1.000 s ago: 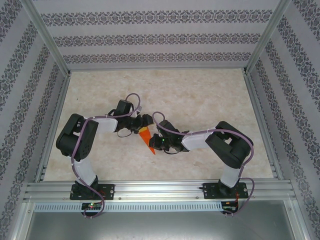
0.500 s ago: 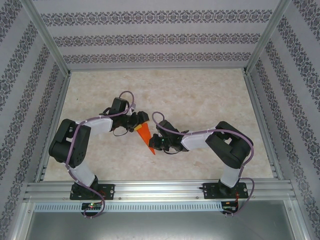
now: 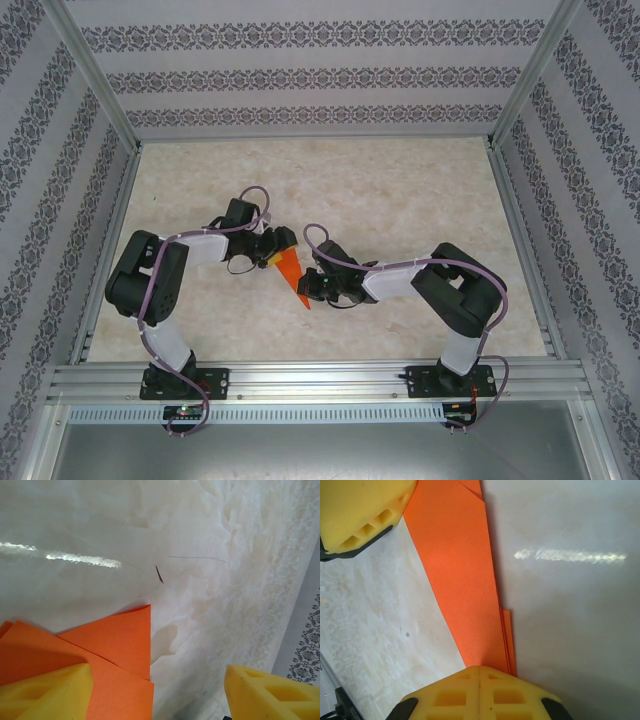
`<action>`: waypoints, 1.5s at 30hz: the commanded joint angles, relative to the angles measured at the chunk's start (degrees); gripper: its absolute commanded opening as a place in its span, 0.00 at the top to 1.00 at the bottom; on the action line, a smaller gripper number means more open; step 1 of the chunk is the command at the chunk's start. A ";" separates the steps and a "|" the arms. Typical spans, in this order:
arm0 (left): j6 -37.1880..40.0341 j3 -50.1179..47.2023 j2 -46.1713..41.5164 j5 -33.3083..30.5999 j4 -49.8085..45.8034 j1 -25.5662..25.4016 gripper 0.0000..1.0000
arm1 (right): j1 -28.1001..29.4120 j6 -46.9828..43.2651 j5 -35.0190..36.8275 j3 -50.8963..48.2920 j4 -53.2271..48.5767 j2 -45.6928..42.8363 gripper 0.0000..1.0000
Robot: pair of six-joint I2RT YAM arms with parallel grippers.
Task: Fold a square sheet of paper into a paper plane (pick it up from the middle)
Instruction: Fold the wing for the fifth time at the center of the table.
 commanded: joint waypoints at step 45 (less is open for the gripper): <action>2.20 -2.76 3.18 -1.48 -0.73 -5.56 0.48 | 0.38 1.47 -2.79 5.52 1.68 2.01 0.95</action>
